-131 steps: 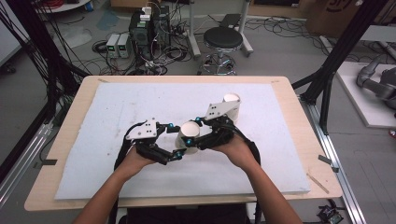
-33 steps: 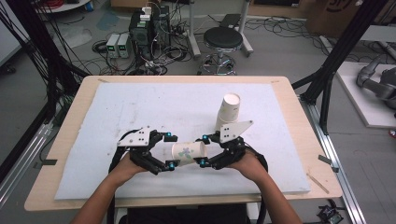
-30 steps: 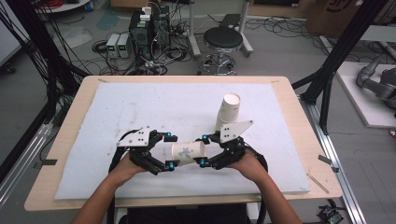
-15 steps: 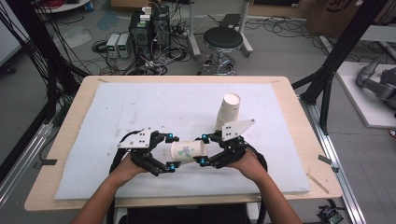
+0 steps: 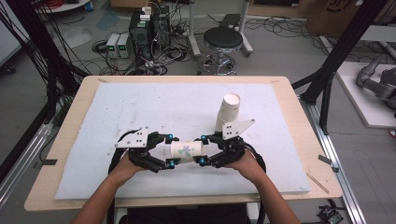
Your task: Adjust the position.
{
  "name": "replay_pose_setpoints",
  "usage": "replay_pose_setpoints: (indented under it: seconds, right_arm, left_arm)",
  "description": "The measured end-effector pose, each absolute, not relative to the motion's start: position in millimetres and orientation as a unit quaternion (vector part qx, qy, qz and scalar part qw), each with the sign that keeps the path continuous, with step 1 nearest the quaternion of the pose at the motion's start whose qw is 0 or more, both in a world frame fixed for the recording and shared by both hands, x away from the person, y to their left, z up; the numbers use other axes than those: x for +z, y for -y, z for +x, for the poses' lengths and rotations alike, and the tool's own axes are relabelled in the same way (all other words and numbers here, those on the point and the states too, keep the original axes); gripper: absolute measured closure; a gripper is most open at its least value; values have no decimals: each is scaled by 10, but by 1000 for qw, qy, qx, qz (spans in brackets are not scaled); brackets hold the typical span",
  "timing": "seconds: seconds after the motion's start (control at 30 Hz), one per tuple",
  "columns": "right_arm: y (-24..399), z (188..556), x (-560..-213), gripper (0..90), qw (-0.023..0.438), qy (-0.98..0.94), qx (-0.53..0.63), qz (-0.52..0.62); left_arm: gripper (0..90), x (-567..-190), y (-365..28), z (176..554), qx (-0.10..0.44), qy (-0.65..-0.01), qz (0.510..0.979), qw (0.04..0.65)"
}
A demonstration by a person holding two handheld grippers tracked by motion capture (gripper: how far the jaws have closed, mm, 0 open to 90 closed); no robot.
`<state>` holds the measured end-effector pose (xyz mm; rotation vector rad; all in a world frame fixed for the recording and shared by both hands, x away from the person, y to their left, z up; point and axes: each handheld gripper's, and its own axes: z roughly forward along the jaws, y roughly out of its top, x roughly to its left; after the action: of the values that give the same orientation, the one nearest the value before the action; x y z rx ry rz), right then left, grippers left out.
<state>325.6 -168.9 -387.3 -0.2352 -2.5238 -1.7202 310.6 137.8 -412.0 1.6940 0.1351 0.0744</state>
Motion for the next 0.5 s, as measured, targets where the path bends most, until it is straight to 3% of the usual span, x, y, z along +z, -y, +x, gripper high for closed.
replay_pose_setpoints:
  seconds: [0.17, 0.27, 0.5]
  right_arm:
    - [1684, 3244, -3863, 361, 40, 826, -556, -82]
    - [1667, 3226, -3834, 200, 22, 831, -547, -102]
    - [1693, 3204, -3704, 200, -5, 842, -531, -100]
  left_arm:
    - [348, -4085, -1384, 3105, 29, -62, 753, 654]
    - [353, -4053, -1389, 3104, 27, -61, 758, 649]
    - [355, -3927, -1403, 3116, 27, -62, 786, 614]
